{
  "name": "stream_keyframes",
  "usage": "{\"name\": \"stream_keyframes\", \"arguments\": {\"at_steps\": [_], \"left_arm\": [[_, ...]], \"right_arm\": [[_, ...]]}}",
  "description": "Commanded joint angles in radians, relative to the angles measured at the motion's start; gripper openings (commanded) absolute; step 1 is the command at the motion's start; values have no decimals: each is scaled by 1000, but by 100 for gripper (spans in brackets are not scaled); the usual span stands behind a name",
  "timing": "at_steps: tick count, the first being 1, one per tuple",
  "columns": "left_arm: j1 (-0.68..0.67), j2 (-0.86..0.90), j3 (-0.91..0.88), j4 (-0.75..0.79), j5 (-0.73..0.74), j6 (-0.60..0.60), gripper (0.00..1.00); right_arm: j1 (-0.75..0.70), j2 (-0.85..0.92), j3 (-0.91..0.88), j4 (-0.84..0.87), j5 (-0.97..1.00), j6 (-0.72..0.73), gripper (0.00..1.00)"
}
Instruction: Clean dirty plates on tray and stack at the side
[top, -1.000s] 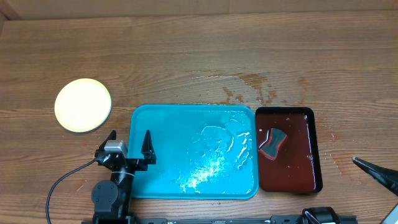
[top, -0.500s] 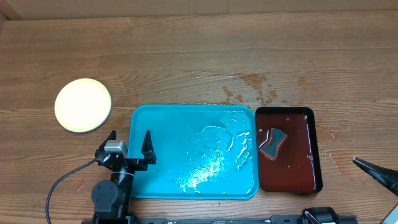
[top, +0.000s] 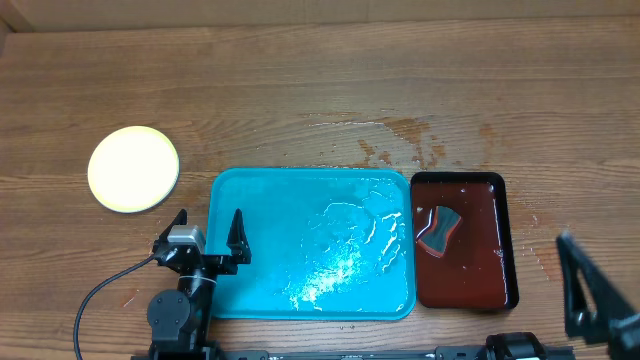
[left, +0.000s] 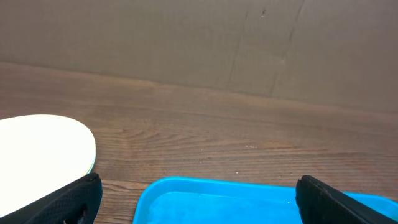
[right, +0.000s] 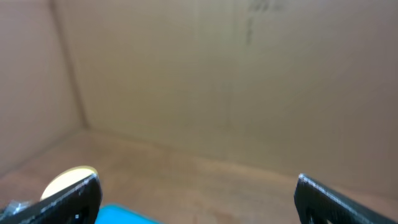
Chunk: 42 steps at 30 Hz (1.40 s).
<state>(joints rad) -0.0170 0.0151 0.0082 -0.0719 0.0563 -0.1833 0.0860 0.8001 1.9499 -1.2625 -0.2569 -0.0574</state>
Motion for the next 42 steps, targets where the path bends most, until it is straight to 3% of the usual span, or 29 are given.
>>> {"name": "stream_keyframes", "arguments": {"at_steps": [1, 10, 20, 35, 42], "left_arm": [[7, -11, -3, -2, 14, 7, 100], [7, -11, -3, -2, 14, 7, 100], [7, -11, -3, -2, 14, 7, 100], [7, -11, -3, -2, 14, 7, 100], [7, -11, -3, -2, 14, 7, 100]], "right_arm": [[5, -14, -80, 117, 129, 85, 100], [5, -217, -604, 722, 147, 111, 100], [5, -527, -1170, 1169, 144, 141, 100], [5, -794, -1604, 1575, 121, 167, 100], [5, -797, -1721, 1772, 122, 166, 100]]}}
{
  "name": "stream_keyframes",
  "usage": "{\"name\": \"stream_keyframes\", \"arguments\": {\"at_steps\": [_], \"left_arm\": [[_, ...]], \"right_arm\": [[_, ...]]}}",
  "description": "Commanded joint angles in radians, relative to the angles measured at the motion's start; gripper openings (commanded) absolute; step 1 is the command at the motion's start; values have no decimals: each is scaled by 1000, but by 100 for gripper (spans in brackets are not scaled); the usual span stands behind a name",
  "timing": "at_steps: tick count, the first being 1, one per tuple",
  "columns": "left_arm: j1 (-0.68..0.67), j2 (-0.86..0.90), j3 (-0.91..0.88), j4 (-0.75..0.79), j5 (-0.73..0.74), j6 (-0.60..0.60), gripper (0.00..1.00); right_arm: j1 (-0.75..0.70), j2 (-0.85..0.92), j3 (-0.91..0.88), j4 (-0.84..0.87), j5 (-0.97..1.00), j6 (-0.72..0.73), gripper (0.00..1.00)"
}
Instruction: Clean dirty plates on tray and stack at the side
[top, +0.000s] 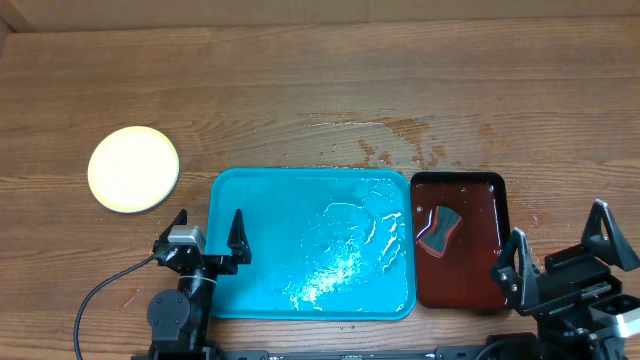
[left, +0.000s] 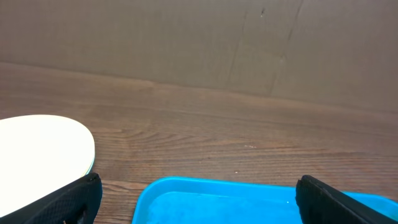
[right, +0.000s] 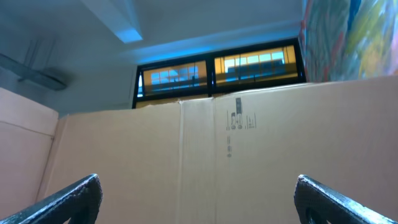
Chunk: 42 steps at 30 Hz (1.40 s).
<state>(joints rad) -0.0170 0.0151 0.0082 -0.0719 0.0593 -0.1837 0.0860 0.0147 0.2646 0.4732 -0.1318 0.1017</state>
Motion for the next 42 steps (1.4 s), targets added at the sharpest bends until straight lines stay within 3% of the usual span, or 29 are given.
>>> {"name": "stream_keyframes", "arguments": {"at_steps": [1, 9, 21, 32, 42], "left_arm": [[7, -11, -3, -2, 11, 8, 100], [7, -11, -3, -2, 11, 8, 99], [7, -11, -3, -2, 11, 8, 99], [7, -11, -3, -2, 11, 8, 100], [7, -11, -3, -2, 11, 8, 100]], "right_arm": [[5, -12, -53, 62, 1, 7, 100], [5, -12, -202, 254, 80, 7, 100], [3, -12, -257, 292, 143, 3, 100], [-159, -12, -257, 7, 132, 76, 100], [-170, -12, -257, -304, 130, 85, 100]]}}
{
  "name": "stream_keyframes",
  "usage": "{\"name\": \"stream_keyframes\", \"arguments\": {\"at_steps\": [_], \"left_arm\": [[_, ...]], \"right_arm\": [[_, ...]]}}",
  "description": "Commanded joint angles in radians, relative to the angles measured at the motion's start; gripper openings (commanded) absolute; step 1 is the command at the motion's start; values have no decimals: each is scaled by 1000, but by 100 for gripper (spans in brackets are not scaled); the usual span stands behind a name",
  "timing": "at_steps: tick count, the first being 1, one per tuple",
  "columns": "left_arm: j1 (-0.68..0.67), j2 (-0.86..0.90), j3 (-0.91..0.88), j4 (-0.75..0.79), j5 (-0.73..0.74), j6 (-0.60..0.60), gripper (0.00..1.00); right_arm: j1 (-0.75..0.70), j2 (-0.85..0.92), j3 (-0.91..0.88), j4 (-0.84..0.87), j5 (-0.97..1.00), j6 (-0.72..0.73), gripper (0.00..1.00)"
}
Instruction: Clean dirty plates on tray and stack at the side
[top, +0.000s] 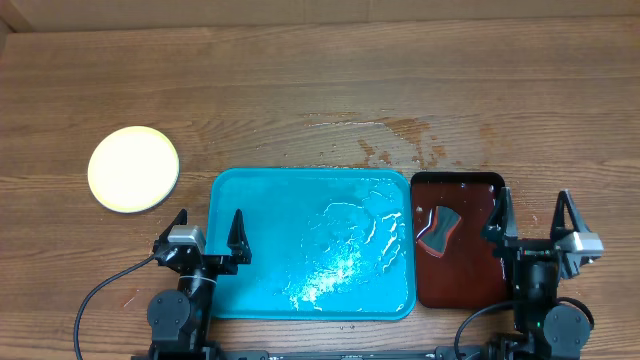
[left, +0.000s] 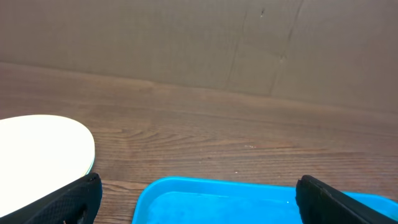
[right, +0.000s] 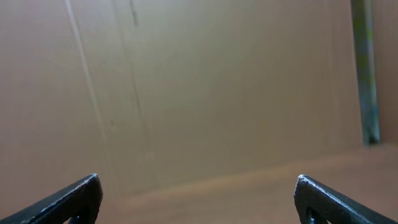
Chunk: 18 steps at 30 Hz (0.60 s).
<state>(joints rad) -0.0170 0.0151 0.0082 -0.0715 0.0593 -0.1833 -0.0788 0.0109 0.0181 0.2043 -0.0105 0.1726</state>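
A pale yellow plate lies on the wooden table at the left, also seen as a white disc in the left wrist view. The wet blue tray holds only water. My left gripper stands open at the tray's front-left corner, nothing between its fingers. My right gripper stands open at the front-right edge of the dark red basin, empty, its camera facing the cardboard wall. A grey and red sponge lies in the basin.
Water is spilled on the wood behind the tray. A cardboard wall encloses the far side. A black cable runs from the left arm's base.
My right gripper has moved from the front right corner to the basin's front-right edge, and its camera now faces the wall at table level. The left arm, plate, tray and sponge are unchanged.
First my right gripper was at the far right edge of the overhead view, open. Then it lay low at the front right, its camera tilted up at windows. Now it stands by the basin's edge. The left gripper stayed open at the tray's corner throughout.
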Motion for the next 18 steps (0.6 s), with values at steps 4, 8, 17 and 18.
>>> {"name": "stream_keyframes", "arguments": {"at_steps": [4, 8, 17, 18], "left_arm": [[7, -11, -3, -2, 11, 7, 100], [7, -11, -3, -2, 11, 7, 100], [7, -11, -3, -2, 11, 7, 100], [7, -11, -3, -2, 11, 7, 100]], "right_arm": [[-5, -8, -11, -105, -5, 11, 100], [-5, -8, -11, -166, -111, -74, 100], [-4, -8, -11, -266, -248, -192, 100], [-4, -8, -11, -266, -245, -192, 100]]}}
